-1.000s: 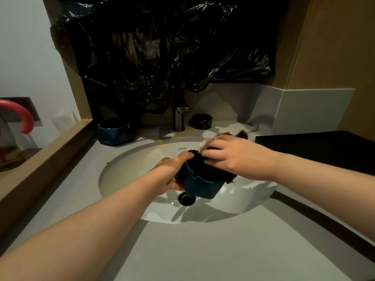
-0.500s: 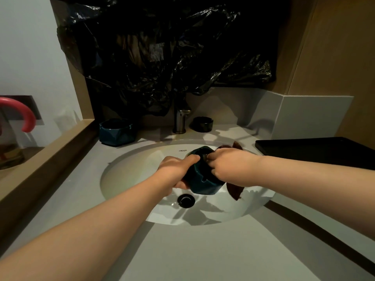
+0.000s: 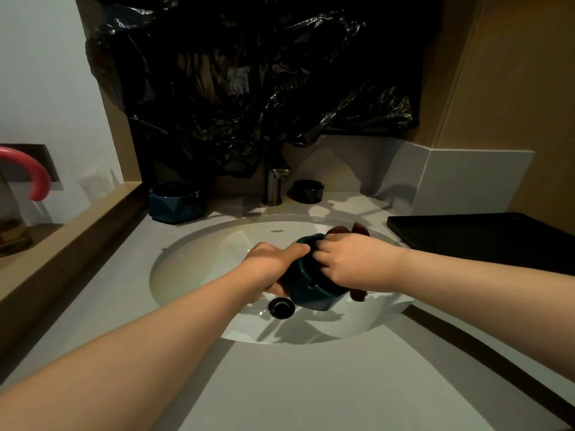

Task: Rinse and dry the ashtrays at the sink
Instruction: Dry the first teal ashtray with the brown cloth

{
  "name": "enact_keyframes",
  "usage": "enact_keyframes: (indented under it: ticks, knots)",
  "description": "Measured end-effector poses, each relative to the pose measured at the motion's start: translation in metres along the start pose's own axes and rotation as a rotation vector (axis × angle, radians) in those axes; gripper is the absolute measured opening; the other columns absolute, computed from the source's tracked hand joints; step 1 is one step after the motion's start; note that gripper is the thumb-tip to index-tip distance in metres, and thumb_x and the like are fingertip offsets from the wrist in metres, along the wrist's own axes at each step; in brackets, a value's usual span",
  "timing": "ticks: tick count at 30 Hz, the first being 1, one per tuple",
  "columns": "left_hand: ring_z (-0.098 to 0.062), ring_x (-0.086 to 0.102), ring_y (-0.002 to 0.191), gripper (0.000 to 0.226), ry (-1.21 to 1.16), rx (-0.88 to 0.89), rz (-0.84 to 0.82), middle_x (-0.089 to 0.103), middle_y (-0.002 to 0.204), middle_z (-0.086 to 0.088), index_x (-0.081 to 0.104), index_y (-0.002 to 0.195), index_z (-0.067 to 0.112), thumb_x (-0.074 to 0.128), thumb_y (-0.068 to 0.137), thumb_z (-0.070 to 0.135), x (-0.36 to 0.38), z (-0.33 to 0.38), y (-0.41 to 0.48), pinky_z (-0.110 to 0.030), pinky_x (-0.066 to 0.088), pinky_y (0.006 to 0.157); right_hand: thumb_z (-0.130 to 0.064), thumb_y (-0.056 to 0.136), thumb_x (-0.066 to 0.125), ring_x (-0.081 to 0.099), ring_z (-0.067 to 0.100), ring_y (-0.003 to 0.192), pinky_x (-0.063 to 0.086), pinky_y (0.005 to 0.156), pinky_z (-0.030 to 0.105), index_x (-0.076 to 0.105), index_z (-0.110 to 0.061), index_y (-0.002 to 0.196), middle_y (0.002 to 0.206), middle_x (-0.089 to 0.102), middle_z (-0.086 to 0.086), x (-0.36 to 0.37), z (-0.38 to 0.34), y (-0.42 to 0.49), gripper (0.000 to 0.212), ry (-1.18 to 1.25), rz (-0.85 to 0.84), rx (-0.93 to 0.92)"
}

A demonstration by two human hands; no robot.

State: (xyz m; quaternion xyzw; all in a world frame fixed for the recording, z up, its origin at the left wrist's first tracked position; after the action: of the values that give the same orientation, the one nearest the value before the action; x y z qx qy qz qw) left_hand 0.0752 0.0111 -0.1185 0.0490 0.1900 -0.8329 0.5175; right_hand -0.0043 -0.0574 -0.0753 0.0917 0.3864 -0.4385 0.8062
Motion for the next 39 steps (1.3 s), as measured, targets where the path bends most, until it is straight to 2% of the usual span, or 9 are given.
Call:
enact_keyframes:
  ticks: [5,8,13,17,22,27,30,33,39]
  knots:
    - [-0.025,0.071,0.073,0.035,-0.001,0.079,0.101,0.073,0.082,-0.009,0.068,0.093,0.011,0.069,0.082,0.044,-0.008,0.01,0.0,-0.032,0.06,0.065,-0.005,0.085,0.051,0.058,0.023,0.085,0.052,0.073,0.034,0.063,-0.01,0.099,0.092,0.063,0.005,0.01,0.014,0.002,0.019,0.281,-0.197,0.197]
    - [-0.027,0.071,0.074,0.035,0.038,0.112,0.13,0.073,0.081,-0.009,0.069,0.092,0.011,0.069,0.081,0.044,-0.01,0.013,0.0,-0.039,0.061,0.073,0.001,0.081,0.048,0.048,0.018,0.062,0.036,0.051,0.024,0.057,-0.01,0.083,0.071,0.053,0.004,0.013,0.019,-0.004,0.014,0.695,-0.31,0.348]
    - [-0.027,0.072,0.074,0.036,0.025,0.123,0.133,0.073,0.081,-0.01,0.071,0.092,0.01,0.07,0.081,0.045,-0.012,0.012,-0.001,-0.033,0.059,0.063,0.0,0.084,0.054,0.058,0.02,0.07,0.048,0.065,0.03,0.061,-0.016,0.074,0.075,0.059,0.007,0.02,0.021,-0.007,0.021,1.398,-0.184,0.529]
    - [-0.024,0.071,0.074,0.041,-0.02,0.107,0.138,0.073,0.083,-0.01,0.071,0.096,0.007,0.069,0.081,0.046,-0.015,0.011,-0.002,-0.026,0.053,0.052,0.004,0.087,0.051,0.068,0.034,0.09,0.055,0.079,0.041,0.065,-0.004,0.097,0.093,0.067,0.021,0.028,0.019,-0.009,0.019,1.938,-0.043,0.649]
    - [-0.026,0.071,0.07,0.047,-0.016,0.088,0.169,0.073,0.081,-0.012,0.071,0.094,0.004,0.071,0.078,0.048,-0.022,0.007,0.002,-0.037,0.061,0.069,0.002,0.077,0.046,0.059,0.028,0.081,0.05,0.069,0.038,0.061,-0.01,0.088,0.091,0.061,0.011,0.01,0.01,0.002,0.022,0.938,-0.136,0.485]
    - [-0.03,0.073,0.079,0.044,-0.203,0.006,0.141,0.072,0.096,-0.016,0.065,0.103,0.008,0.073,0.078,0.044,-0.025,-0.001,0.009,-0.042,0.061,0.075,-0.008,0.08,0.05,0.053,0.021,0.094,0.051,0.077,0.036,0.064,-0.021,0.105,0.104,0.056,-0.002,-0.009,0.033,-0.011,0.032,0.614,0.025,0.611]
    - [-0.032,0.07,0.091,0.043,-0.322,-0.026,0.087,0.069,0.106,-0.016,0.059,0.115,0.007,0.07,0.084,0.036,-0.027,-0.007,0.01,-0.045,0.058,0.082,-0.013,0.076,0.05,0.057,0.024,0.083,0.05,0.067,0.032,0.061,-0.021,0.088,0.087,0.061,0.001,0.013,0.072,-0.054,0.018,0.888,0.194,1.055]
    - [-0.033,0.066,0.1,0.036,-0.491,-0.018,0.013,0.066,0.111,-0.016,0.053,0.118,0.007,0.063,0.09,0.027,-0.021,-0.006,0.008,-0.05,0.054,0.091,-0.022,0.075,0.056,0.062,0.027,0.076,0.049,0.059,0.03,0.063,-0.017,0.088,0.079,0.065,0.008,0.065,0.074,-0.078,0.015,1.316,0.143,1.331]
    - [-0.034,0.062,0.105,0.024,-0.626,0.051,-0.11,0.062,0.116,-0.016,0.053,0.117,0.007,0.053,0.095,0.018,-0.007,0.005,0.003,-0.049,0.051,0.094,-0.066,0.081,0.053,0.068,0.032,0.096,0.055,0.083,0.039,0.067,-0.008,0.106,0.099,0.073,0.016,0.092,0.032,-0.041,0.065,2.254,0.051,1.179]
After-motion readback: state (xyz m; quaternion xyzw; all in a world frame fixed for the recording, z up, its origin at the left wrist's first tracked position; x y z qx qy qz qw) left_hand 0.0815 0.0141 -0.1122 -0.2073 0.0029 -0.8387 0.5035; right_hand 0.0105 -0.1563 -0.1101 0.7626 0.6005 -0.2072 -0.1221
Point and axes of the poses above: each hand's wrist, its own y-axis towards the middle knuckle, its own x-axis out of the palm, z = x × y, the point moved 9 cm from there along y, towards the middle knuckle
